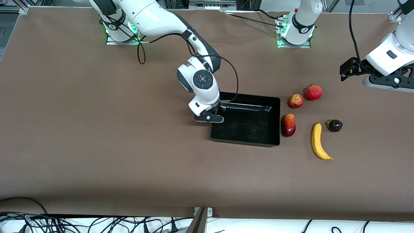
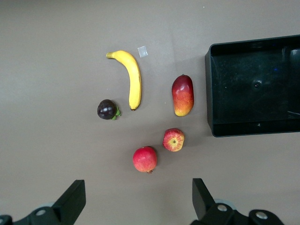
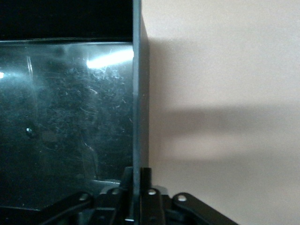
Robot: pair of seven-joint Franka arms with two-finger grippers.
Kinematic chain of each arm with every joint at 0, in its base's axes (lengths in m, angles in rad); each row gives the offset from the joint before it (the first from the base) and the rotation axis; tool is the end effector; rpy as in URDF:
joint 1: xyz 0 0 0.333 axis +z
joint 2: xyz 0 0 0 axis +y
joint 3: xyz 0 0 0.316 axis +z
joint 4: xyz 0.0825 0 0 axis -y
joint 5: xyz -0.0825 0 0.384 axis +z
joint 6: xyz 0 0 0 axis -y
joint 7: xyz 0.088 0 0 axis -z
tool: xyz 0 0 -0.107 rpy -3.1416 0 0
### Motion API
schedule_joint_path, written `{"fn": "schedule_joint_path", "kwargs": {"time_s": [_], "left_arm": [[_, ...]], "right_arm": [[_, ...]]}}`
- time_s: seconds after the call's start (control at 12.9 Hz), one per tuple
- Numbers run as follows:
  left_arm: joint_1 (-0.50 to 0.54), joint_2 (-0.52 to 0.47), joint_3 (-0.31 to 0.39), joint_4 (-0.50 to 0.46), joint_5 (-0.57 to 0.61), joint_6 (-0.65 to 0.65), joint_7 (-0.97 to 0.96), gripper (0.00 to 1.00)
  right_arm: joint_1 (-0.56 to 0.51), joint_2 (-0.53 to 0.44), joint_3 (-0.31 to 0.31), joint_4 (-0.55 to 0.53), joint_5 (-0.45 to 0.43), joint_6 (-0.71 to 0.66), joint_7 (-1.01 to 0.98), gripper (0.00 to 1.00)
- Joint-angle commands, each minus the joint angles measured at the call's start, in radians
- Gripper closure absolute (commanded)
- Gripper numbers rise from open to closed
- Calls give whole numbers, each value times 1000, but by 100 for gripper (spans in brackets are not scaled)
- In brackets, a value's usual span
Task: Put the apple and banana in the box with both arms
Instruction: 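Release the box and retract the right gripper while the left gripper reaches the apple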
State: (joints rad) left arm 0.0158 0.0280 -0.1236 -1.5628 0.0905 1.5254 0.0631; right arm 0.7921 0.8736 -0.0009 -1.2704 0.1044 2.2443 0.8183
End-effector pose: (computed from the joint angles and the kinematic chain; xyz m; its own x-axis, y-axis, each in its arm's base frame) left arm 0.5556 -0.0491 0.6094 0.9837 -0.1657 -0.0703 -0.1713 -0.9817 -0.0826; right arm 0.5327 0.5434 0.2362 0.9961 -0.0879 0.0031 -0.0867 -0.9877 -0.1304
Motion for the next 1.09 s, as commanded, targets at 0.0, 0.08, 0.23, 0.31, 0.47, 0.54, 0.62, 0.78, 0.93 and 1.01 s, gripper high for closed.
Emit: {"fn": "schedule_joint_path", "kwargs": {"time_s": [0.0, 0.08, 0.23, 0.31, 0.47, 0.54, 0.62, 0.78, 0.93, 1.01], "left_arm": [[-1, 21, -34, 37, 93, -25, -3, 0], [4, 30, -36, 26, 98, -25, -5, 0], [10, 97, -36, 24, 107, -68, -2, 0], [12, 160, -36, 23, 107, -79, -3, 0], [16, 245, -36, 21, 88, -70, -3, 0], [16, 272, -34, 14, 65, -59, -5, 0], [18, 280, -34, -40, 48, -42, -6, 0], [38, 262, -36, -174, 41, 92, -6, 0], [47, 273, -36, -265, 40, 226, -6, 0], [52, 265, -36, -345, 32, 348, -6, 0]], "right_arm": [[12, -5, -13, 20, -18, -5, -14, 0], [9, -18, -14, 22, -18, -12, -16, 0], [1, -73, -27, 20, -22, -41, -48, 0], [-1, -111, -66, 22, -19, -101, -76, 0], [-14, -209, -160, 22, -5, -220, -157, 0], [-34, -259, -198, 20, -2, -274, -212, 0], [-68, -303, -212, 20, 6, -349, -293, 0], [-158, -379, -215, 19, 78, -461, -417, 0], [-194, -454, -261, -1, 81, -572, -511, 0], [-194, -503, -299, -38, 81, -604, -543, 0]]}}
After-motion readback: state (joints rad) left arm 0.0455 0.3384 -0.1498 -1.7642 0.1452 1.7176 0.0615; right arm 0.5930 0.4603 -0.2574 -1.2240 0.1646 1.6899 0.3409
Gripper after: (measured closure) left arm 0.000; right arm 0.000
